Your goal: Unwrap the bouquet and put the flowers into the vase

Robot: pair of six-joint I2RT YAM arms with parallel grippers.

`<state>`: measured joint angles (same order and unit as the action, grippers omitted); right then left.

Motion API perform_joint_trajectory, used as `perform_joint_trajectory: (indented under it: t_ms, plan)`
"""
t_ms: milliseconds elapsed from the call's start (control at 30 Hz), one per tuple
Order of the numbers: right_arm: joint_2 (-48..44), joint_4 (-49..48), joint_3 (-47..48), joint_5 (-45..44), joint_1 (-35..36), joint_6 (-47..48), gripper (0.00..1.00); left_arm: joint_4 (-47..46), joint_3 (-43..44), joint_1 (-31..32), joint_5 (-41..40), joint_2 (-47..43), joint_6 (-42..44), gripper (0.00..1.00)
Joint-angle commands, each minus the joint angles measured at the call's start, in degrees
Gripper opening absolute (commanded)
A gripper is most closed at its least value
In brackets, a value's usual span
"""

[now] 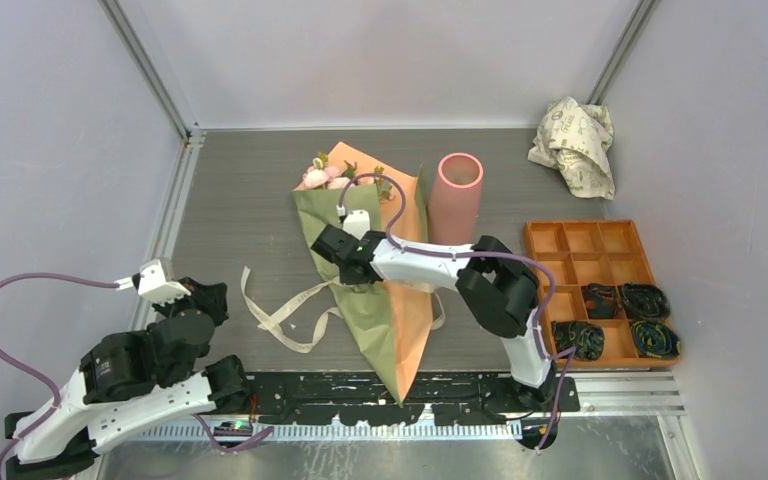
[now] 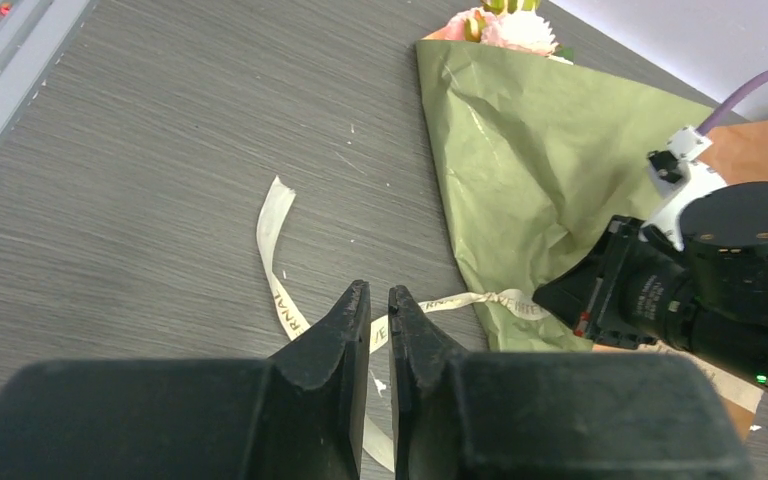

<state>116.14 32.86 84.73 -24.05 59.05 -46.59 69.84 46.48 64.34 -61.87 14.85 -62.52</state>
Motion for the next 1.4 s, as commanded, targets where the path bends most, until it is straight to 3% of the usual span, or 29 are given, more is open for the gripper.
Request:
perform_joint_trajectory:
  t_ms: [0, 133, 433, 500, 600, 733, 833, 1100, 1267, 1367]
  plan:
    - [-10.39, 2.19, 0.41, -3.52, -0.23, 0.48, 0.03, -2.41, 0.39, -0.25, -0.93, 1.43, 0.28, 0.14]
    - [-13.89, 2.92, -0.25, -3.99, -0.16, 1.43, 0.14, -4.48, -0.27, -0.24, -0.42, 3.16, 0.99, 0.14]
    - [-12.27, 3.10, -0.09, -4.13, -0.16, 1.86, 0.19, -5.14, -0.25, -0.24, 0.03, 4.17, 1.84, 0.14]
    - [-12.29, 3.14, -0.16, -5.06, -0.16, 1.84, 0.18, -5.01, -0.33, -0.20, -0.05, 3.81, 1.81, 0.15]
    - [-14.12, 4.83, -0.72, -8.20, -0.16, 0.89, 0.05, -5.15, -0.68, -0.25, -0.34, 3.29, 1.81, 0.16]
    - [-23.25, 7.27, -5.88, -14.25, -0.18, -1.69, 0.01, -7.15, -0.86, -0.26, -0.14, 4.34, 3.98, 0.18]
    - [-35.08, 11.65, -11.62, -20.15, 0.01, -5.55, 0.01, -12.65, -0.67, -0.22, 1.48, 7.31, 8.81, 0.19]
    - [-65.06, 35.45, -22.52, -32.84, 0.03, -25.35, 0.01, -26.32, 3.52, -0.22, 9.78, 24.49, 19.11, 0.21]
    - [-74.93, 51.70, -26.20, -33.27, -0.04, -42.57, 0.09, -33.25, 9.36, -0.32, 17.75, 36.99, 24.82, 0.20]
    - [-76.33, 55.12, -27.45, -32.64, 0.00, -47.15, 0.26, -35.17, 13.89, -0.28, 22.10, 44.69, 26.94, 0.20]
